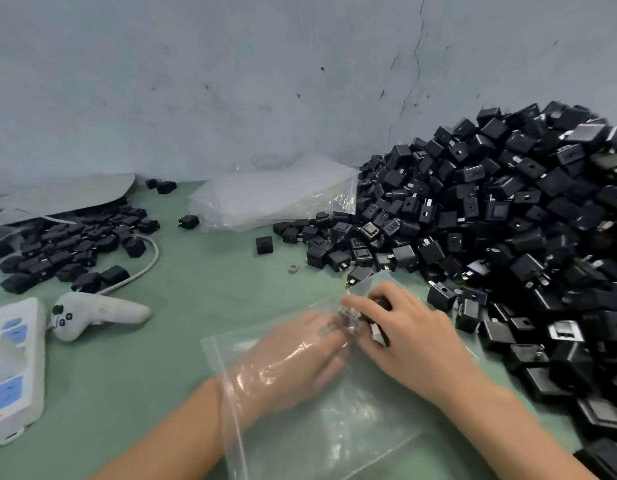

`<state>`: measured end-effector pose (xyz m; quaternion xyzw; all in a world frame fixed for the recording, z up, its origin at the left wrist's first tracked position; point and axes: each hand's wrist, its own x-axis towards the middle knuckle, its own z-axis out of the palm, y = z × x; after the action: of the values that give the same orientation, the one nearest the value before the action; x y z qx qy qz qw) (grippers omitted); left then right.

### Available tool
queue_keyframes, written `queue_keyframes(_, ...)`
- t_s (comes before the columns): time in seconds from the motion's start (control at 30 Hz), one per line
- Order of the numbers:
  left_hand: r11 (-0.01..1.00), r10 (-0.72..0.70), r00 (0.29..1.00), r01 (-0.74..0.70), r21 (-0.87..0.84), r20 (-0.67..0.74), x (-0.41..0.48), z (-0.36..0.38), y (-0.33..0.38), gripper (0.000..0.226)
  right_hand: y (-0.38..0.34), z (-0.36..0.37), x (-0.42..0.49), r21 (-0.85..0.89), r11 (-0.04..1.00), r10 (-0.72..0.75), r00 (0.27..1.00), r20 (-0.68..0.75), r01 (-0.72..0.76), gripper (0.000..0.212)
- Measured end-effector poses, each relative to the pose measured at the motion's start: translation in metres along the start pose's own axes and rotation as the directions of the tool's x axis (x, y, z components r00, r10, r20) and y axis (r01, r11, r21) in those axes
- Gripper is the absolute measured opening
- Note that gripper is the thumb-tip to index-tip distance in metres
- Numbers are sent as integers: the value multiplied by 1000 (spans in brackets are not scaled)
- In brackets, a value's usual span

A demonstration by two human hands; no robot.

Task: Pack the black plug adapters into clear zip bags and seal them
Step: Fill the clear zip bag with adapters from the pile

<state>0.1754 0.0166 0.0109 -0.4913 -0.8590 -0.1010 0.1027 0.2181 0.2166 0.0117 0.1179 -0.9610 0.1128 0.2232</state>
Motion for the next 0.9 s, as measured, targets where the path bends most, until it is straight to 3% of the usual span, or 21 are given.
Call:
queue_keyframes(0.1,998,-27,998,30,-49,59,17,12,1,43,12,8,-9,26,998,53,992,-112,-50,37)
queue_keyframes(0.2,941,-114,987,145,-306,116,26,13,13,48,25,5,-9,74,980,199,953,-230,-187,39)
queue_keyframes(0.3,893,-109,983,162,-420,148,32,20,22,52,37,6,-11,26,953,303,939,-165,-303,41)
queue_keyframes(0.37,979,-64,998,69,-193,29,30,18,12,45,39,9,-10,-18,935,354,934,-55,-355,41)
queue_keyframes(0.43,999,-35,999,35,-20,9,30,14,7,36,36,12,-7,-43,923,383,922,50,-381,41)
queue_keyframes(0.57,975,-41,995,61,-214,95,20,14,3,38,20,15,-4,25,908,407,896,178,-418,39)
queue_keyframes(0.67,994,-38,992,50,-97,118,3,14,0,43,6,16,-12,87,919,362,909,208,-386,39)
queue_keyframes(0.8,995,-90,985,85,44,144,2,18,-3,55,7,12,-18,-81,925,378,918,122,-371,42)
queue_keyframes(0.9,985,-174,961,169,42,217,14,28,2,60,9,10,-20,-142,904,422,895,145,-403,44)
